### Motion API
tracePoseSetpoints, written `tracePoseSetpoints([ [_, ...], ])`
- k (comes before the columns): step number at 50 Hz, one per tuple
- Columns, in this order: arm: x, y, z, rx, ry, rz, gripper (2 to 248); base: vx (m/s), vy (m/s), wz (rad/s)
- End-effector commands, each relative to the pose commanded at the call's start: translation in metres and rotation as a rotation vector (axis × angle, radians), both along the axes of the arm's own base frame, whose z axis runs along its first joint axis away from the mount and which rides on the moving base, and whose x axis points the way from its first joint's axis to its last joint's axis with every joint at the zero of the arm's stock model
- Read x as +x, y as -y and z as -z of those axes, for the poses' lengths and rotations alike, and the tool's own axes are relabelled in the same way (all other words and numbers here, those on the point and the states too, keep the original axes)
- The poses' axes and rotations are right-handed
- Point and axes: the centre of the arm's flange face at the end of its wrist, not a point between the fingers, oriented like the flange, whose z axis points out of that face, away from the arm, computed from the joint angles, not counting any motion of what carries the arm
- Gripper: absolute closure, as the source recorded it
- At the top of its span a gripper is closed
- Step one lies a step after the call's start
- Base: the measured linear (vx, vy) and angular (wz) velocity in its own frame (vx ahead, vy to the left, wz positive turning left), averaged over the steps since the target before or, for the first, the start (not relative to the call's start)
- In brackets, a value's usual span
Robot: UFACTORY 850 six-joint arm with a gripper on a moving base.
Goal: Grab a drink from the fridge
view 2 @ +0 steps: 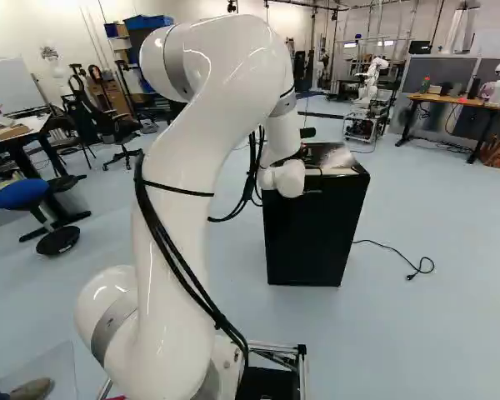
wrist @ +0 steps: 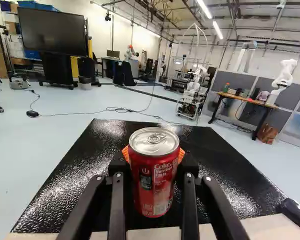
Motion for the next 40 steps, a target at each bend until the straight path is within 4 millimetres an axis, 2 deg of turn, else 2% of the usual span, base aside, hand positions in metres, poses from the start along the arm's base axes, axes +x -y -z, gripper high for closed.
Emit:
tracePoseSetpoints([
  [29, 0.0, 0.0, -0.034, -0.024, 0.05, 0.0, 152, 0.0, 0.0, 0.0],
  [40, 0.0, 0.0, -0.038, -0.027, 0.056, 0.0, 152, 0.0, 0.0, 0.0],
])
